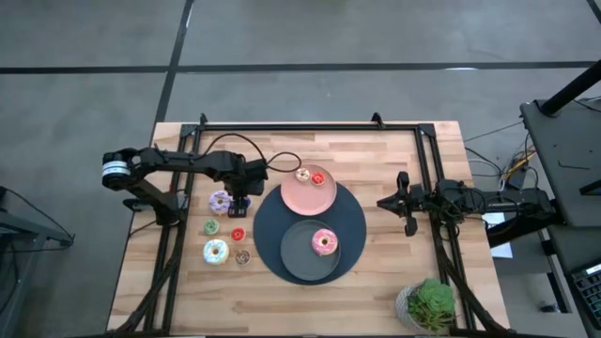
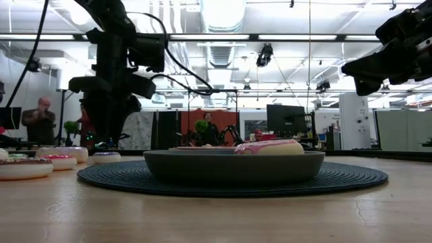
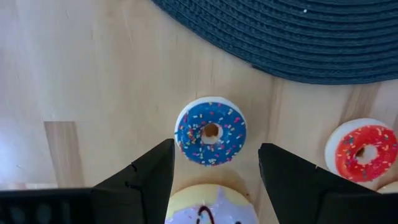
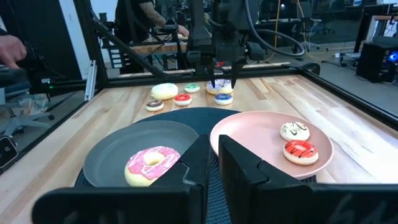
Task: Pick & Place donuts
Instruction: Put the small blue donut on the pink plate
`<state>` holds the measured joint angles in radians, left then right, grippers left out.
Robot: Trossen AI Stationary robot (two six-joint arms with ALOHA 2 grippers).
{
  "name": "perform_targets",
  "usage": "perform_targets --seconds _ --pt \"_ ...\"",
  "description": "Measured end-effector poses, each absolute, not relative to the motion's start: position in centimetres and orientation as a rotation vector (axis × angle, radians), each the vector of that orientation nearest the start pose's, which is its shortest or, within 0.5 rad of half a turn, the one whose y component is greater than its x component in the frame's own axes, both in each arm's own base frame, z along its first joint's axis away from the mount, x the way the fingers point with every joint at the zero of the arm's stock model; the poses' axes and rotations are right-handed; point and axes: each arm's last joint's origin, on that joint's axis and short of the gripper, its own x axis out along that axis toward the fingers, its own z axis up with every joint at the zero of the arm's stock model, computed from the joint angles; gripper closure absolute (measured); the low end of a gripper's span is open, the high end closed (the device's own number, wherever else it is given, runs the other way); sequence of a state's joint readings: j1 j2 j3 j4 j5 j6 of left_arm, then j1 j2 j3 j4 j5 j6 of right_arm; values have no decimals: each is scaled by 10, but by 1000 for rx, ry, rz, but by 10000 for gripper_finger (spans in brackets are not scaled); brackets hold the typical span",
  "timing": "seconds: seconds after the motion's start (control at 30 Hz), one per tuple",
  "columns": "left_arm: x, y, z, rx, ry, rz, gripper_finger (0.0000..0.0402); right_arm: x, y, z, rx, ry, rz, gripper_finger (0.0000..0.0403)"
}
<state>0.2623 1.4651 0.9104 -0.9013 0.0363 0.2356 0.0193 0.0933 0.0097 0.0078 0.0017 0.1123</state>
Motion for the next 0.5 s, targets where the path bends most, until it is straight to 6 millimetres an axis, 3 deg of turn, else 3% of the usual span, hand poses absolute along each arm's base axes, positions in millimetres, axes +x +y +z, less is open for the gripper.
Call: perform_targets --seconds 0.5 --pt "236 62 189 -55 1419 49 197 103 2 160 112 77 14 374"
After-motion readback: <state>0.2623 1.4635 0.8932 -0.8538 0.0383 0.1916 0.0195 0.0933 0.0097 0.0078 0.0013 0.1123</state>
